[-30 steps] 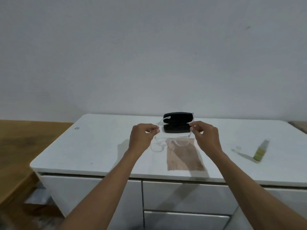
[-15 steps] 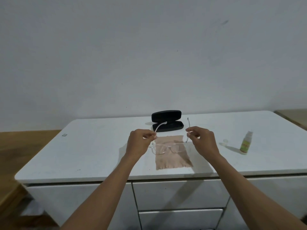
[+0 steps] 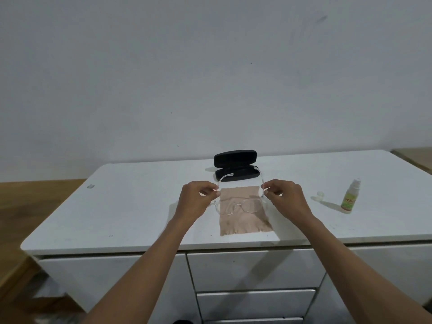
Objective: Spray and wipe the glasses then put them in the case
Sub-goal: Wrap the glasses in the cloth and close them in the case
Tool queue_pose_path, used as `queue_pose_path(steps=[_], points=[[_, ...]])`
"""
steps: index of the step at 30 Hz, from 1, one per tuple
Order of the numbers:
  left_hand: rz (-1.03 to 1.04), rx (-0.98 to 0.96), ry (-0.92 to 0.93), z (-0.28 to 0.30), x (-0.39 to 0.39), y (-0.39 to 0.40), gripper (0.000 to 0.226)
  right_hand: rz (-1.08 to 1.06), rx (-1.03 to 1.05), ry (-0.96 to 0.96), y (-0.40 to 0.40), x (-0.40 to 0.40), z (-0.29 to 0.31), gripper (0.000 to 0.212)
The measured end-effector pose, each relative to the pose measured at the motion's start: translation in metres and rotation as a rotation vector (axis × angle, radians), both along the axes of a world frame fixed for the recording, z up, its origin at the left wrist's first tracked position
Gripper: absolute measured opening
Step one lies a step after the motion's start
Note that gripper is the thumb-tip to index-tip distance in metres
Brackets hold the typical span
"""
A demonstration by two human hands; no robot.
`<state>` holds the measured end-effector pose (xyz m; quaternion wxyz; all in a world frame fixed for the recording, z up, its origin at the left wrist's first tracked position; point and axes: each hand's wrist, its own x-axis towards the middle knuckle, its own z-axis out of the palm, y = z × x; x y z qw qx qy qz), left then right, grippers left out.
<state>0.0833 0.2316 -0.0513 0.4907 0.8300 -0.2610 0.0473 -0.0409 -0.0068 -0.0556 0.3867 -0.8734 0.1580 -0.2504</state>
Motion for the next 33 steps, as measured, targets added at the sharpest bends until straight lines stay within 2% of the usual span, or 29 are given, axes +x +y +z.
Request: queue_pose_path(steps=[4, 8, 11, 14, 16, 19, 23, 26, 30, 33], points=[[-0.033, -0.014, 0.03, -0.002, 0.0, 0.004, 0.016, 0.015, 0.011, 0.041, -0.002, 0.001, -0.002, 0.025], [-0.12, 0.05, 0.036, 0.0, 0.001, 0.01, 0.041, 0.01, -0.001, 0.08, -0.009, 0.002, -0.003, 0.034], [-0.121, 0.096, 0.024, -0.002, 0.009, 0.013, 0.048, -0.008, 0.004, 0.111, -0.017, 0.007, -0.002, 0.036], [-0.088, 0.083, -0.001, -0.001, 0.022, 0.012, 0.041, -0.011, 0.033, 0.135, -0.024, 0.018, -0.001, 0.021], [-0.083, 0.085, 0.001, 0.002, 0.032, 0.006, 0.028, 0.006, 0.03, 0.16, -0.027, 0.027, 0.0, 0.016], [-0.116, 0.093, 0.112, 0.007, 0.046, -0.009, 0.013, 0.037, -0.002, 0.226, -0.029, 0.043, 0.003, 0.014], [-0.175, 0.222, 0.18, 0.01, 0.063, -0.029, 0.01, 0.056, -0.039, 0.3, -0.031, 0.062, 0.002, 0.009], [-0.172, 0.309, 0.224, 0.008, 0.067, -0.04, 0.019, 0.09, -0.046, 0.346, -0.032, 0.07, 0.004, 0.021], [-0.169, 0.368, 0.238, 0.004, 0.068, -0.046, 0.014, 0.119, -0.108, 0.369, -0.03, 0.076, 0.003, 0.005], [-0.182, 0.376, 0.229, 0.005, 0.066, -0.045, 0.011, 0.126, -0.132, 0.377, -0.029, 0.078, 0.002, 0.005]])
